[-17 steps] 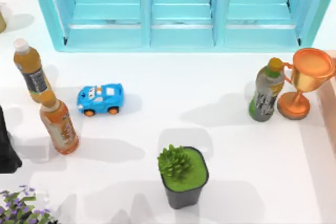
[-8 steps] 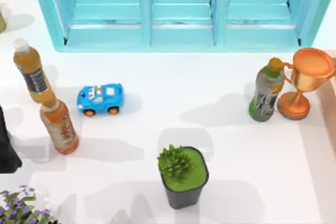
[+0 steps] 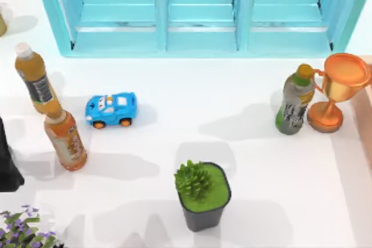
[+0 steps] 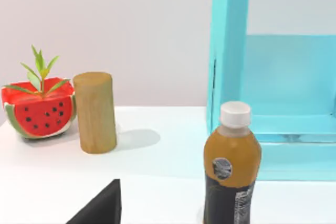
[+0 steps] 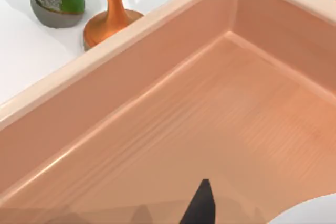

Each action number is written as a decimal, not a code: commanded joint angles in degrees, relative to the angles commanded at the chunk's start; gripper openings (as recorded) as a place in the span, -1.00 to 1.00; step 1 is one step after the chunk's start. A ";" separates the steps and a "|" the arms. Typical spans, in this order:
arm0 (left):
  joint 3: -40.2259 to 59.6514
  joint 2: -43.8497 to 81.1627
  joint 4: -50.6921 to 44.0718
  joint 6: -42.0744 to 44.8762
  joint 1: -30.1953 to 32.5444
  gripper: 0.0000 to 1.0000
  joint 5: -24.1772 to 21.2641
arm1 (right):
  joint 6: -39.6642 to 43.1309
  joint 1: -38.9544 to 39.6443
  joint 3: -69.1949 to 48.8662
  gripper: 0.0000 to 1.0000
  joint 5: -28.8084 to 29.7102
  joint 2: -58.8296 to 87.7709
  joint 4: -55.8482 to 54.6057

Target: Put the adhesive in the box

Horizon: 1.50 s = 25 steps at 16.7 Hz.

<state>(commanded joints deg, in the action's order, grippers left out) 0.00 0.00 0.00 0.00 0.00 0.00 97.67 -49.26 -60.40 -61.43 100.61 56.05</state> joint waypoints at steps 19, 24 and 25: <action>0.00 0.00 0.00 0.00 0.00 1.00 0.00 | -17.40 7.73 8.90 -1.00 -0.27 0.48 -25.08; 0.00 0.00 0.00 0.00 0.00 1.00 0.00 | -17.40 7.73 8.90 -0.70 -0.27 0.48 -25.08; 0.00 0.00 0.00 0.00 0.00 1.00 0.00 | -17.40 7.73 8.90 -0.55 -0.27 0.48 -25.08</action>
<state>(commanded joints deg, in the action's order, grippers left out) 0.00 0.00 0.00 0.00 0.00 0.00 80.27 -41.53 -51.50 -61.69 101.10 30.98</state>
